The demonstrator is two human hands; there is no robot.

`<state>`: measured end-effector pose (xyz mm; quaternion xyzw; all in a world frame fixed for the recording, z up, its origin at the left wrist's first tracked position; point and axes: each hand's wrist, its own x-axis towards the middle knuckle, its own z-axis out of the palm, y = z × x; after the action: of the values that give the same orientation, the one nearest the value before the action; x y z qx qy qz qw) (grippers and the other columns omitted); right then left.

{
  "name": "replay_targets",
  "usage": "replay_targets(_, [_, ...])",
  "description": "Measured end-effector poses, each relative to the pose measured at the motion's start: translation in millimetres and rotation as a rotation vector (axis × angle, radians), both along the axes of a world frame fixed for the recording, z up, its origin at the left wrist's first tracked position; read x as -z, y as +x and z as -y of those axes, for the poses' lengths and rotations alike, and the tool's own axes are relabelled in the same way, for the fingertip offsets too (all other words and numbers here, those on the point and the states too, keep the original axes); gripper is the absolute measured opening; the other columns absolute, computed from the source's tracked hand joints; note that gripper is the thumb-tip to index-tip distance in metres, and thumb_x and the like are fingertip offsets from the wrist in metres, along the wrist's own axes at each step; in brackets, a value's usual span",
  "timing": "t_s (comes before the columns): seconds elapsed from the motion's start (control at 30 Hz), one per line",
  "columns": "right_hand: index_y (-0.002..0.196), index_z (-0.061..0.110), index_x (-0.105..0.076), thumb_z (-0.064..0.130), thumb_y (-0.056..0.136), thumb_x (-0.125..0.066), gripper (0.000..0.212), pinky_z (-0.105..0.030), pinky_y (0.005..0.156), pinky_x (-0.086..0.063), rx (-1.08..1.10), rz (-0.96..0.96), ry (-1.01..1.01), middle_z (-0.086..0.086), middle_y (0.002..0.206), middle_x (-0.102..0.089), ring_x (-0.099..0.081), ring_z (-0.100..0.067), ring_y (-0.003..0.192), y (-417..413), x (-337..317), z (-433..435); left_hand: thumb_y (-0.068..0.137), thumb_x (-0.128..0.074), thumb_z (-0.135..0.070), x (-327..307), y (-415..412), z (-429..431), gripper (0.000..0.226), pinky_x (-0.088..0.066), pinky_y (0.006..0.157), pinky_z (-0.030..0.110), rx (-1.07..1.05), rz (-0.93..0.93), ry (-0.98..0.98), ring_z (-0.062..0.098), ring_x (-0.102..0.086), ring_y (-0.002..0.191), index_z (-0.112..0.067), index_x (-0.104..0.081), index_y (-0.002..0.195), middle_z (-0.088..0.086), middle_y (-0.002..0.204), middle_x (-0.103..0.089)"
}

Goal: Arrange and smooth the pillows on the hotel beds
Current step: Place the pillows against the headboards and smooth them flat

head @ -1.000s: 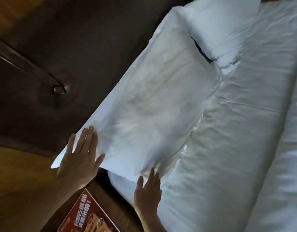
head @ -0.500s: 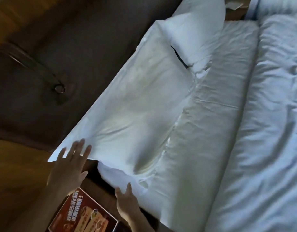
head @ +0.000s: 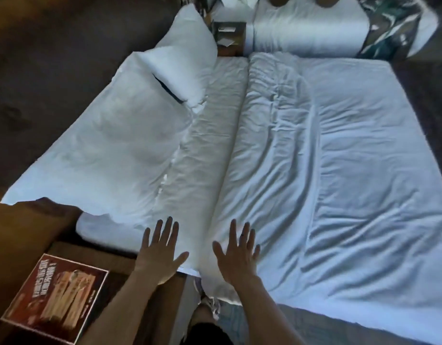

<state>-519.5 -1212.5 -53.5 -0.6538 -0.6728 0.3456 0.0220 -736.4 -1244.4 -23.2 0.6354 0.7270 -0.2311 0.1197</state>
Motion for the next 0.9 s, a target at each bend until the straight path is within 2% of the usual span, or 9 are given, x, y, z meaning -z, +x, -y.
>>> replay_targets(0.07, [0.155,0.033,0.025,0.069,0.099,-0.024,0.083,-0.057,0.123,0.004,0.06,0.052,0.03,-0.009,0.165,0.029,0.02,-0.03,0.154,59.1,-3.8,36.4,0.069,0.032,-0.078,-0.4,58.9,19.7,0.105,0.007,0.123,0.055,0.076,0.053,-0.011,0.032,0.023,0.15,-0.015,0.025,0.153,0.009,0.161,0.032])
replay_targets(0.17, [0.153,0.031,0.03,0.069,0.099,-0.022,0.084,-0.059,0.123,0.007,0.166,0.124,0.014,-0.011,0.163,0.032,0.023,-0.032,0.153,134.6,-11.4,87.1,0.092,0.007,-0.073,-2.9,136.5,49.7,0.101,-0.031,0.115,0.062,0.257,0.126,0.015,0.038,-0.035,0.147,-0.008,-0.037,0.153,0.015,0.163,-0.028])
replay_targets(0.23, [0.151,0.031,0.032,0.069,0.099,-0.023,0.085,-0.061,0.122,0.007,0.274,0.15,-0.016,-0.012,0.163,0.033,0.024,-0.034,0.153,180.5,-16.5,124.2,0.094,0.001,-0.072,-3.8,185.6,63.1,0.098,-0.032,0.114,0.062,0.387,0.151,-0.009,0.037,-0.043,0.142,-0.007,-0.048,0.148,0.013,0.16,-0.036])
replay_targets(0.37, [0.154,0.035,0.027,0.069,0.097,-0.028,0.087,-0.061,0.121,0.007,0.521,0.126,-0.076,-0.012,0.164,0.03,0.022,-0.035,0.153,239.1,-20.9,187.2,0.089,0.002,-0.078,3.2,264.0,78.4,0.1,-0.017,0.12,0.063,0.618,0.138,-0.044,0.033,-0.018,0.153,-0.013,-0.029,0.158,0.009,0.168,-0.013])
replay_targets(0.43, [0.15,0.034,0.034,0.07,0.097,-0.027,0.089,-0.06,0.121,0.01,0.673,0.118,-0.134,-0.01,0.164,0.031,0.025,-0.034,0.152,268.7,-18.7,220.0,0.088,-0.001,-0.081,4.8,310.5,86.2,0.1,-0.011,0.122,0.062,0.762,0.134,-0.079,0.031,-0.008,0.155,-0.015,-0.02,0.161,0.008,0.169,-0.003])
replay_targets(0.57, [0.145,0.033,0.04,0.071,0.096,-0.028,0.092,-0.059,0.121,0.012,0.899,0.117,-0.212,-0.011,0.162,0.035,0.026,-0.034,0.151,309.8,-13.6,273.1,0.085,-0.03,-0.073,1.3,394.7,101.8,0.093,-0.027,0.116,0.067,1.015,0.204,-0.095,0.035,-0.03,0.15,-0.01,-0.04,0.154,0.011,0.165,-0.027])
replay_targets(0.67, [0.146,0.037,0.039,0.073,0.096,-0.02,0.086,-0.06,0.12,0.014,1.056,0.121,-0.262,-0.011,0.161,0.036,0.029,-0.034,0.15,337.2,-11.5,303.0,0.085,-0.029,-0.071,5.2,452.1,111.1,0.093,-0.026,0.115,0.067,1.191,0.228,-0.089,0.036,-0.032,0.149,-0.009,-0.042,0.153,0.012,0.164,-0.03])
replay_targets(0.8, [0.151,0.038,0.033,0.075,0.095,-0.012,0.081,-0.06,0.119,0.018,1.278,0.113,-0.347,-0.011,0.16,0.039,0.033,-0.034,0.149,372.4,-9.1,330.4,0.09,-0.014,-0.08,23.4,528.1,118.9,0.096,0.008,0.119,0.061,1.401,0.203,-0.167,0.032,0.006,0.156,-0.016,-0.004,0.161,0.007,0.168,0.013])
replay_targets(0.9, [0.153,0.039,0.029,0.077,0.093,-0.01,0.081,-0.059,0.119,0.02,1.398,0.109,-0.395,-0.011,0.161,0.037,0.031,-0.033,0.15,400.3,-8.6,334.8,0.093,-0.019,-0.076,32.1,579.9,117.2,0.092,0.009,0.12,0.062,1.472,0.219,-0.183,0.032,0.011,0.156,-0.019,0.001,0.161,0.008,0.167,0.019])
